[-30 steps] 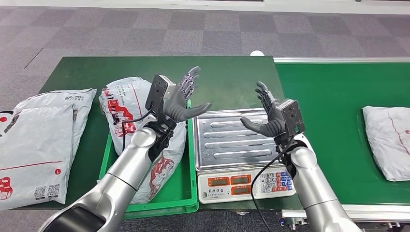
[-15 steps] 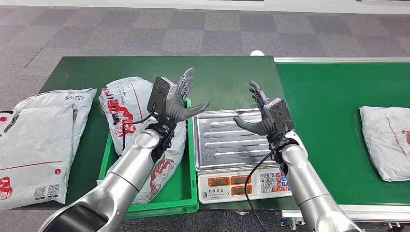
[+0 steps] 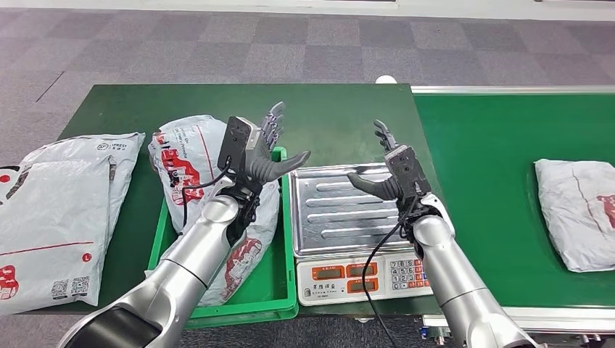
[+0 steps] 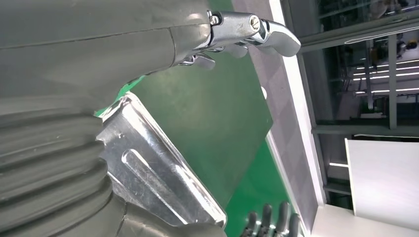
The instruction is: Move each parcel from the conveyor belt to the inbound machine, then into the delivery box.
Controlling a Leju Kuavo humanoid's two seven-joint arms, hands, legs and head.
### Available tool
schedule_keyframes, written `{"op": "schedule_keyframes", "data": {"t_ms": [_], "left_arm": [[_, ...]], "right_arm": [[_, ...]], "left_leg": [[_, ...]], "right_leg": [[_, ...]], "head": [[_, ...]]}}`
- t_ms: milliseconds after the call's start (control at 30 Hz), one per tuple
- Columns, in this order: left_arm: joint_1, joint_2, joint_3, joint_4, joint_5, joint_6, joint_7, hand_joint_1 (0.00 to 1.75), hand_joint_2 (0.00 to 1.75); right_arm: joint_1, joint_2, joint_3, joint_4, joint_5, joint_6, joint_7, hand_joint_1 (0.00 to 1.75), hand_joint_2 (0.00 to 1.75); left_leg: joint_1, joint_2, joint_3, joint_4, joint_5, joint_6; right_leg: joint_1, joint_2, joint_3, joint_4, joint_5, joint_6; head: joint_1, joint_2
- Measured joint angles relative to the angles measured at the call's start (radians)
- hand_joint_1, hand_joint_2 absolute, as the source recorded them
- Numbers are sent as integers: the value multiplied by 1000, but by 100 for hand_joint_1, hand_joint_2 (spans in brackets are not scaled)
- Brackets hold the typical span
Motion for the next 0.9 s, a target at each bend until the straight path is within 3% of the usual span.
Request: {"op": "schedule_keyframes", "data": {"t_ms": [233,567,900], "left_arm": [[-12,2,0,28,2,8,-9,0,175],[-10,17,0,39,-11,20,-29,0,175],[0,20,0,26,-14,26,-29,0,175]], "right_arm": [[-18,-39,-14,13,97,-118,27,0,175],[-25,-187,-118,116,320,-301,72,0,175],[-35,-241,-152,196,376,-333,87,0,175]], "left_leg": [[0,0,0,0,0,0],[0,-2,-2,1,0,0],[0,-2,-1,1,0,0]], "right_leg": [[0,0,0,0,0,0],[0,-2,0,-1,0,0],[0,-1,-1,0,0,0]], "head": [[0,0],[0,0],[0,0]]}}
